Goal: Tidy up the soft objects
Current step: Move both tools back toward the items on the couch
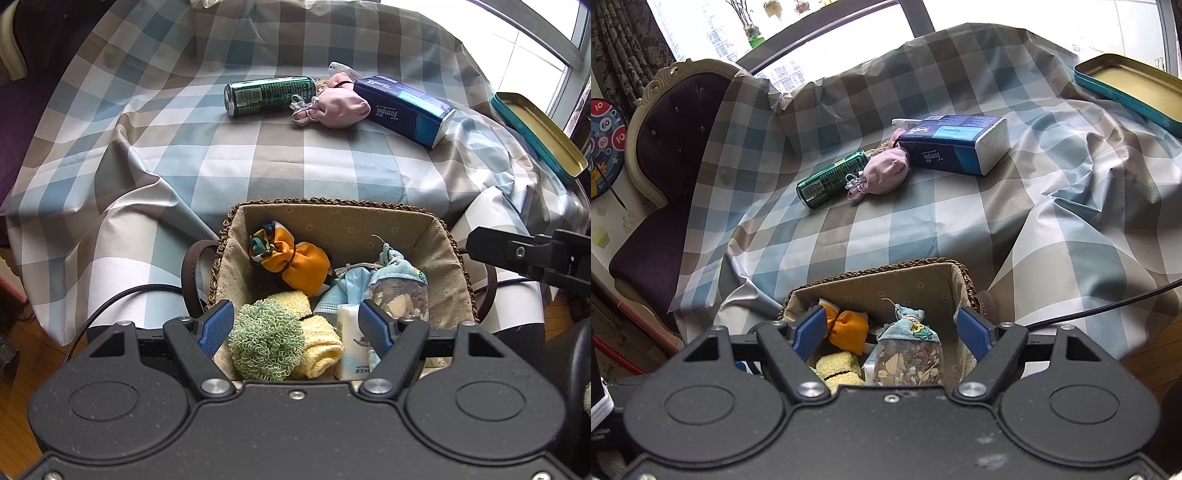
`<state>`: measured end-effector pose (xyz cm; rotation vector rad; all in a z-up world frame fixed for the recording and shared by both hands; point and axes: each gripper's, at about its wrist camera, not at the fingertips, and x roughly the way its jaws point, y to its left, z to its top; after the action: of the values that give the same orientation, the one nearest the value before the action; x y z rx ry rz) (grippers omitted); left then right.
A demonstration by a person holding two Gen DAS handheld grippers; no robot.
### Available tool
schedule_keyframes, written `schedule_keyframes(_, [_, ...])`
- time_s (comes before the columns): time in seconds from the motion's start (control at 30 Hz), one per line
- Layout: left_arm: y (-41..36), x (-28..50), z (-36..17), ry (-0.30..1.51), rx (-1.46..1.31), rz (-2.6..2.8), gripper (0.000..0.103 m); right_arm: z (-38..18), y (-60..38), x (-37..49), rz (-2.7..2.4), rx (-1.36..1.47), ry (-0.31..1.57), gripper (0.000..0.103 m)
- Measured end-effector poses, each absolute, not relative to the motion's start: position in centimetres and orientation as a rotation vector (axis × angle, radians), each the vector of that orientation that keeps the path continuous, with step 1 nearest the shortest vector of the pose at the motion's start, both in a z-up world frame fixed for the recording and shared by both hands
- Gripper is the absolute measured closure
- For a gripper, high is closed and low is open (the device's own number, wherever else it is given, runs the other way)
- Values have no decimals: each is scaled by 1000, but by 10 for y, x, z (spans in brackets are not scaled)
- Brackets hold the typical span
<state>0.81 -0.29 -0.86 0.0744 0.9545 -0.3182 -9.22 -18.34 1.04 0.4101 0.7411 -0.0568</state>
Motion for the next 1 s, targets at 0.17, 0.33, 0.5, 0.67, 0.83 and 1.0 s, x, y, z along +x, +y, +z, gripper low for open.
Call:
schedule_keyframes(0.17, [-5, 10, -12, 965, 86, -320, 33, 6, -184, -89, -59, 399, 765, 21])
schedule_keyframes(0.33, [-7, 12, -15, 980, 98, -326, 33, 2, -182, -85, -58, 389, 794, 20])
schedule_keyframes(0.5, [-11, 17, -18, 990, 118, -334, 33, -3, -179, -77, -53, 371, 827, 18])
schedule_keyframes(0.67, [-15, 25, -23, 1006, 148, -343, 33, -7, -179, -63, -55, 340, 855, 16])
schedule_keyframes(0.83, [-18, 36, -28, 1024, 176, -352, 33, -8, -183, -46, -64, 331, 870, 15])
schedule_keyframes(1.0, [-21, 48, -27, 1028, 185, -362, 33, -9, -185, -28, -70, 315, 887, 14])
